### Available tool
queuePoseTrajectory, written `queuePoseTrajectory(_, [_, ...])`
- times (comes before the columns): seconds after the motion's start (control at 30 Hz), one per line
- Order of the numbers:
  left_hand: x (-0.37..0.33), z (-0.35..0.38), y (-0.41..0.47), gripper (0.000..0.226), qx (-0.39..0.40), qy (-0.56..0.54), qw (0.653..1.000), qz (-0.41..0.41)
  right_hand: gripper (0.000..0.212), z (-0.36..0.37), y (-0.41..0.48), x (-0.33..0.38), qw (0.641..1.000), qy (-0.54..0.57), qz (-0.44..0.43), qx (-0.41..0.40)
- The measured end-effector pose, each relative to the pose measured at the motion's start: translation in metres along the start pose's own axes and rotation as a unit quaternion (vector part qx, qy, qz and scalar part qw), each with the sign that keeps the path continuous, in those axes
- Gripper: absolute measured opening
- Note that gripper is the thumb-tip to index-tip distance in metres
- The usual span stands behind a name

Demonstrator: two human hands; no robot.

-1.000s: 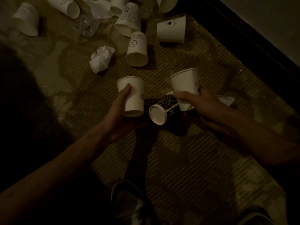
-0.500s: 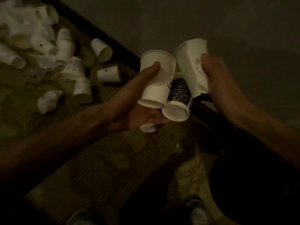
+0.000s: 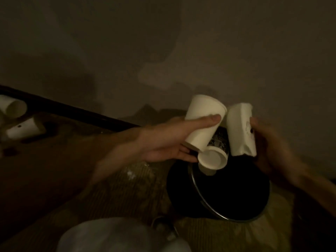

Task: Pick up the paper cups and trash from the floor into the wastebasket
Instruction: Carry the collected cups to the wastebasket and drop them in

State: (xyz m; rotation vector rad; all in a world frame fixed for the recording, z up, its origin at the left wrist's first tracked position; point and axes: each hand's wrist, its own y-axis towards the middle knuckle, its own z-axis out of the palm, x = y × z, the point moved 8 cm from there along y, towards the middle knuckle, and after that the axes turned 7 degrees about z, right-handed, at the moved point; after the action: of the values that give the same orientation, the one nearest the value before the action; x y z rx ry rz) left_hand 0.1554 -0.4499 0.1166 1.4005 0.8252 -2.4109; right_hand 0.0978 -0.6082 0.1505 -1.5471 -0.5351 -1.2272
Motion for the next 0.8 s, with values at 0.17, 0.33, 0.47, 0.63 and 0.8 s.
queuePoseTrajectory(0.17, [0.046,0.036,0.043,0.076,-0.048,0.027,0.997,-0.060,0.059,-0.072,-0.007,-0.048,0.991,-0.085,0.063,-0.076])
queuePoseTrajectory(0.33, [0.076,0.050,0.067,0.082,-0.079,0.149,0.982,-0.089,0.062,-0.098,-0.001,-0.072,0.968,-0.238,0.065,-0.046])
queuePoseTrajectory(0.47, [0.083,0.051,0.066,0.053,-0.059,0.194,0.971,-0.125,0.005,-0.109,-0.005,-0.061,0.856,-0.509,0.043,-0.078])
queuePoseTrajectory(0.63, [0.062,0.041,0.043,0.034,-0.022,0.294,0.945,-0.139,0.014,-0.094,-0.016,-0.041,0.798,-0.600,-0.028,-0.051])
queuePoseTrajectory(0.8, [-0.020,0.001,-0.003,0.039,-0.078,0.628,0.770,0.078,0.010,-0.018,-0.023,-0.017,0.832,-0.536,-0.146,-0.002])
